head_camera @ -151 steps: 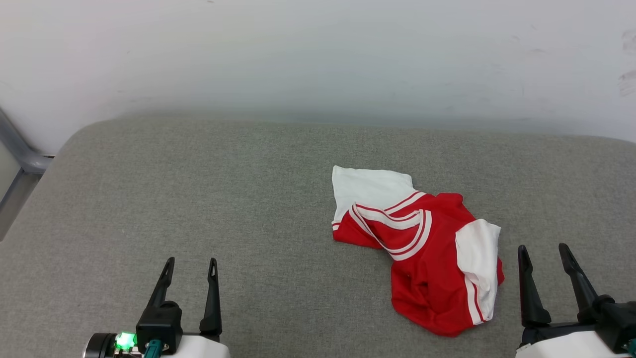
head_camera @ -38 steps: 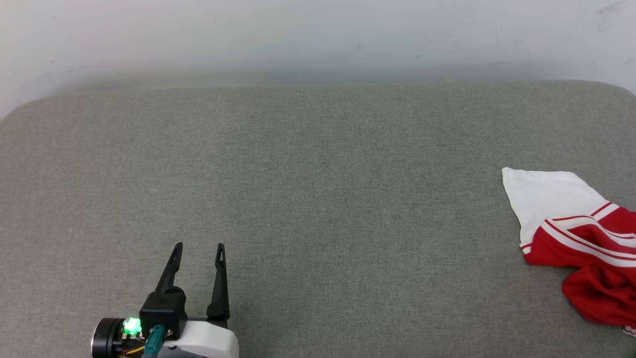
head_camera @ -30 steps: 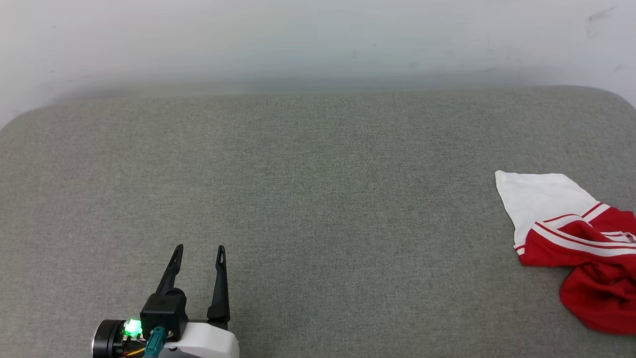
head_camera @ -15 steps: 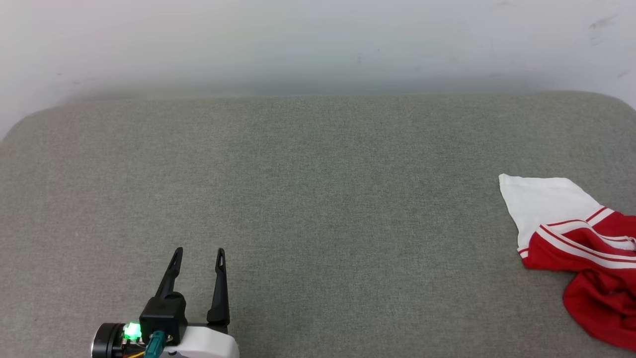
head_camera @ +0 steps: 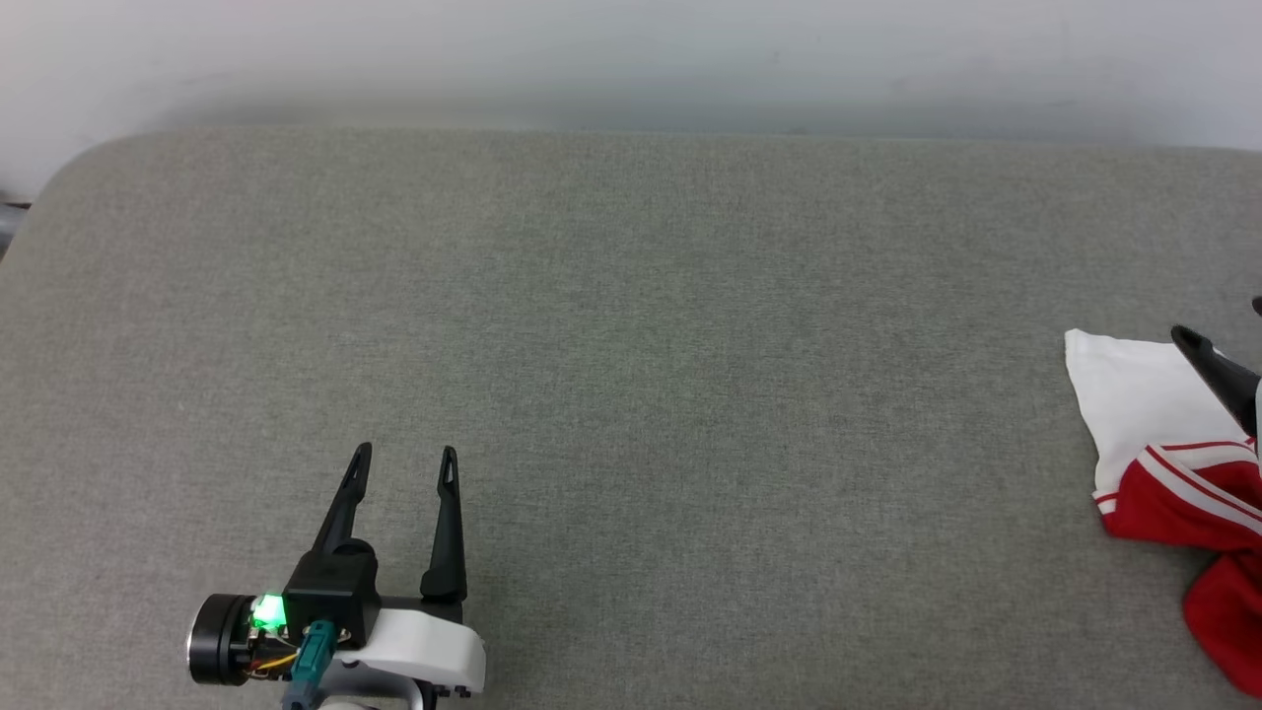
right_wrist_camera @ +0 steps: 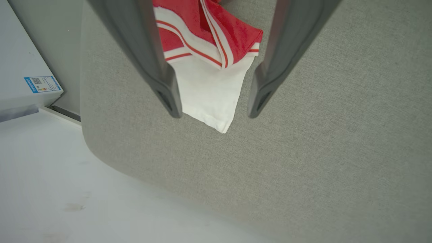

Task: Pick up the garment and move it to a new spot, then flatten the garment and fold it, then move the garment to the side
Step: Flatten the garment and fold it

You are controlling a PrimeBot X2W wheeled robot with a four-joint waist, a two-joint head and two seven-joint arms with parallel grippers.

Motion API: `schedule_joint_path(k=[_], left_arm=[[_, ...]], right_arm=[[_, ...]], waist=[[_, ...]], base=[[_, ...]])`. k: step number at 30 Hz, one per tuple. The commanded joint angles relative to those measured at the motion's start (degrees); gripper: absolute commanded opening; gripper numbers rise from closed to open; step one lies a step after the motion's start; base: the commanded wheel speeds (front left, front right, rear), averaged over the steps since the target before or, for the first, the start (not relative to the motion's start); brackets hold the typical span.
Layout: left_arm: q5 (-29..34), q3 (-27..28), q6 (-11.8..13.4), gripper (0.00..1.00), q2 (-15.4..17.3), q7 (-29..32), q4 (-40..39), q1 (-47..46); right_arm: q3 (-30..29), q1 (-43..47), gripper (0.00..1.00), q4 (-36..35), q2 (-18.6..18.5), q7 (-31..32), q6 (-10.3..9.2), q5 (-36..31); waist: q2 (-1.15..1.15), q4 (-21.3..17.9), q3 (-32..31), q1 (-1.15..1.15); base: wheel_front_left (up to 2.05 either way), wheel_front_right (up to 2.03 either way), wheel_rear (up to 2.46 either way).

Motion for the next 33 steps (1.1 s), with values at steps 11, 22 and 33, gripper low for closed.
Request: schedule_joint_path(k=[11, 22, 33], left_arm=[[-0.9, -1.6, 1.0, 1.0, -0.1, -0.1, -0.6, -3.1], [-1.4, -2.4, 1.7, 1.0, -0.1, -0.1, -1.0, -4.7], [-1.1, -2.0, 1.8, 1.0, -0.1, -0.1, -0.3, -4.5]], right_arm=[[13.8, -4.1, 1.0, 8.8, -7.1, 18.0, -0.08, 5.2], [21.1, -2.1, 1.0, 22.0, -3.9, 16.8, -0.08, 6.8], [22.7, -6.3, 0.0, 24.8, -2.7, 6.1, -0.08, 8.2]], waist=[[0.0, 4.3, 5.4, 0.0], [0.0, 5.4, 8.6, 0.0], [0.0, 3.9, 7.5, 0.0]], base=[[0.0, 0.0, 0.0], [0.0, 0.0, 0.0], [0.0, 0.0, 0.0]])
